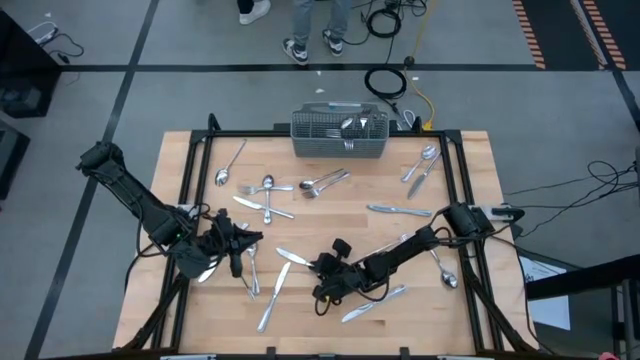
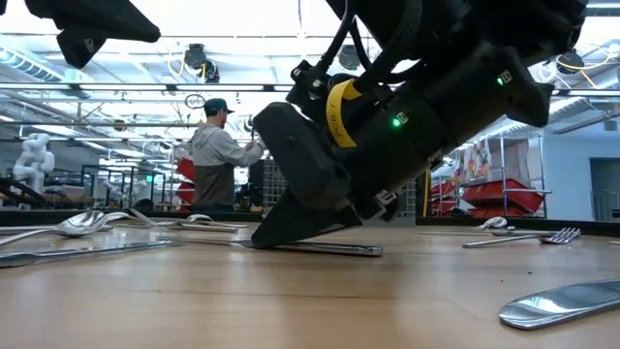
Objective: Sort silverware
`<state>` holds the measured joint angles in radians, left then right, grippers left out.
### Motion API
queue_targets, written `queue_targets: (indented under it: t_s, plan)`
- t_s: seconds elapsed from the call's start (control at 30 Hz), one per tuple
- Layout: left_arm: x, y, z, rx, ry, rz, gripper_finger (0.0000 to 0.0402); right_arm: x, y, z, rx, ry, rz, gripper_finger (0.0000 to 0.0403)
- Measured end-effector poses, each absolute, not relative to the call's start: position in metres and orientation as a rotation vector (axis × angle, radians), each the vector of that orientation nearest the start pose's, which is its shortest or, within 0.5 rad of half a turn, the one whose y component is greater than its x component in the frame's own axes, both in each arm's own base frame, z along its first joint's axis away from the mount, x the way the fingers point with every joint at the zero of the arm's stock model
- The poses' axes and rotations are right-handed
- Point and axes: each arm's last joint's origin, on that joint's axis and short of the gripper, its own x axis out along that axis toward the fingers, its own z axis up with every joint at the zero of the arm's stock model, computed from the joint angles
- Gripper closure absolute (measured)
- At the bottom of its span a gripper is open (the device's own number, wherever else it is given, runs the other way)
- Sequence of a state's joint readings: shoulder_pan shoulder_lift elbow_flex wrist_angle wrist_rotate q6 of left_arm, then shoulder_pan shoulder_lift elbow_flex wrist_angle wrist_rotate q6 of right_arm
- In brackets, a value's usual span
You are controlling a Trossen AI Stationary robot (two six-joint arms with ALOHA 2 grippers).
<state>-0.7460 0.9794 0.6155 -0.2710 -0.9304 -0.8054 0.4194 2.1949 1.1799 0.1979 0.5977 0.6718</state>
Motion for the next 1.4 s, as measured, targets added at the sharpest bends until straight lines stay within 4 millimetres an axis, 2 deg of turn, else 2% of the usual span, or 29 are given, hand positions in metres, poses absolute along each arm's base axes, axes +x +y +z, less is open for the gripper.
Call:
queue_targets:
  t_s: [0.2,0.33,0.6,0.8,0.9,1.03,1.2,1.4]
  plan:
    - [0.157,-0.111,0.243,-0.363,0.239,0.414,0.0379,0.388,0.153,0.088,0.208,0.578,-0.416,0.0399]
    - [0.156,-0.109,0.245,-0.419,0.169,0.487,0.0379,0.390,0.148,0.089,0.196,0.569,-0.431,0.0397]
    - [0.156,-0.108,0.245,-0.461,0.146,0.505,0.0379,0.390,0.151,0.096,0.178,0.563,-0.393,0.0399]
    - [0.156,-0.108,0.245,-0.461,0.146,0.505,0.0379,0.388,0.148,0.125,0.149,0.536,-0.389,0.0401]
    - [0.156,-0.108,0.245,-0.462,0.146,0.505,0.0379,0.386,0.147,0.133,0.111,0.551,-0.374,0.0402]
    - [0.156,-0.109,0.245,-0.464,0.151,0.500,0.0379,0.376,0.146,0.143,0.066,0.671,-0.302,0.0395]
    - [0.156,-0.109,0.244,-0.470,0.164,0.485,0.0379,0.353,0.147,0.134,0.031,0.883,-0.334,0.0355]
    - [0.156,-0.109,0.244,-0.471,0.166,0.483,0.0379,0.345,0.160,0.134,0.023,0.898,-0.318,0.0339]
